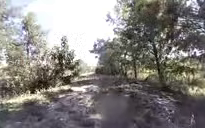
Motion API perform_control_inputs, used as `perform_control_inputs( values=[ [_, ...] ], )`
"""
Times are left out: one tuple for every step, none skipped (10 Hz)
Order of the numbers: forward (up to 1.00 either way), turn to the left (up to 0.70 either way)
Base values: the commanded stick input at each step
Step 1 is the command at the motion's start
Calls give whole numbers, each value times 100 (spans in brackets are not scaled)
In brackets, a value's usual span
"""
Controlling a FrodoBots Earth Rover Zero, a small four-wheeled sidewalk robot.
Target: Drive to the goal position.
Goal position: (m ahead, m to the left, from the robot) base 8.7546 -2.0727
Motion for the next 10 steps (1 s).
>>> perform_control_inputs(
  values=[
    [85, 0],
    [85, 0],
    [85, 0],
    [85, 0],
    [85, 0],
    [85, 0],
    [85, 0],
    [85, 0],
    [85, 0],
    [85, 0]
  ],
)
